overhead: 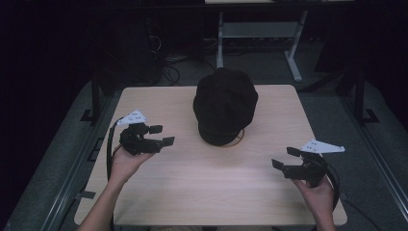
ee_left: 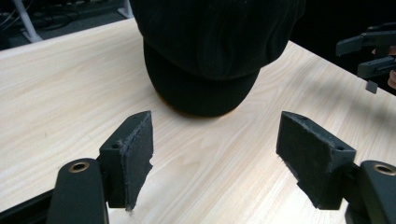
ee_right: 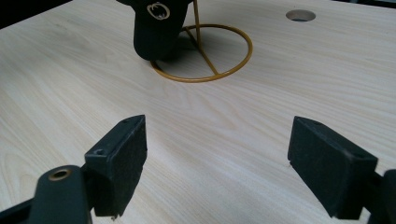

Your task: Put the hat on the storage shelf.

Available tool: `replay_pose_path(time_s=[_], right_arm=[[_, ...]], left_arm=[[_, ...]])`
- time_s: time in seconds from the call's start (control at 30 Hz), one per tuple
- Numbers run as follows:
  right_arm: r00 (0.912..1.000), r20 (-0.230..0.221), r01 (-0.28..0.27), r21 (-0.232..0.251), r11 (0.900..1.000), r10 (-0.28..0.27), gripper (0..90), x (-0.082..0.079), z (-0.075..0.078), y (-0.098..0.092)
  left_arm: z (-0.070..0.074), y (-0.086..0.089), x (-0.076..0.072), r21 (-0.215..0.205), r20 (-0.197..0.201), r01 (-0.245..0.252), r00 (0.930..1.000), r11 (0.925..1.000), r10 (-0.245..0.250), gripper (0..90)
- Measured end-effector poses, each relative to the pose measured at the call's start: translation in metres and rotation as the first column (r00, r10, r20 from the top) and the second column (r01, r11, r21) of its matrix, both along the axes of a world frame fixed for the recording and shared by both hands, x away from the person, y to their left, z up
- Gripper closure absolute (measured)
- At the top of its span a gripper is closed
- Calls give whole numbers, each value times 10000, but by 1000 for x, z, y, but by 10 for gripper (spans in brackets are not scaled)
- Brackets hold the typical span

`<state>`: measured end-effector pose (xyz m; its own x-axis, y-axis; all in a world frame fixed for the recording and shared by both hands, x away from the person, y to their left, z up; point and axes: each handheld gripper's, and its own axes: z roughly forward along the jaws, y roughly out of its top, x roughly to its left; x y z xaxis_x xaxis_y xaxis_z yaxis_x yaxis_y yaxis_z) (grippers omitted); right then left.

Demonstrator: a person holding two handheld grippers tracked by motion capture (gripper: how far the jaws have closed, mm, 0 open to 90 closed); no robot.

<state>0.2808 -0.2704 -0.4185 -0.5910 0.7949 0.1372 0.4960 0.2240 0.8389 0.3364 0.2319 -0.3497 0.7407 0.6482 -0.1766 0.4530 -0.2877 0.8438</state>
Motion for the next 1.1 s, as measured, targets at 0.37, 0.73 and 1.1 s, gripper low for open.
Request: replay_pose_path(time_s=[0.37,0.73,1.1], right_arm=[[10000,-37,-21,-107,9999,21,192,0,-1,2],[10000,-39,-20,-132,9999,20,192,0,-2,2],[9999,-103,-80,-169,9998,79,192,0,-3,3]], left_arm=[[-20,8,-13,74,-31,-218,9998,9997,218,250],[-29,15,-23,198,78,-434,9990,9989,433,237],[-43,21,-39,343,269,-702,9972,9969,693,232]])
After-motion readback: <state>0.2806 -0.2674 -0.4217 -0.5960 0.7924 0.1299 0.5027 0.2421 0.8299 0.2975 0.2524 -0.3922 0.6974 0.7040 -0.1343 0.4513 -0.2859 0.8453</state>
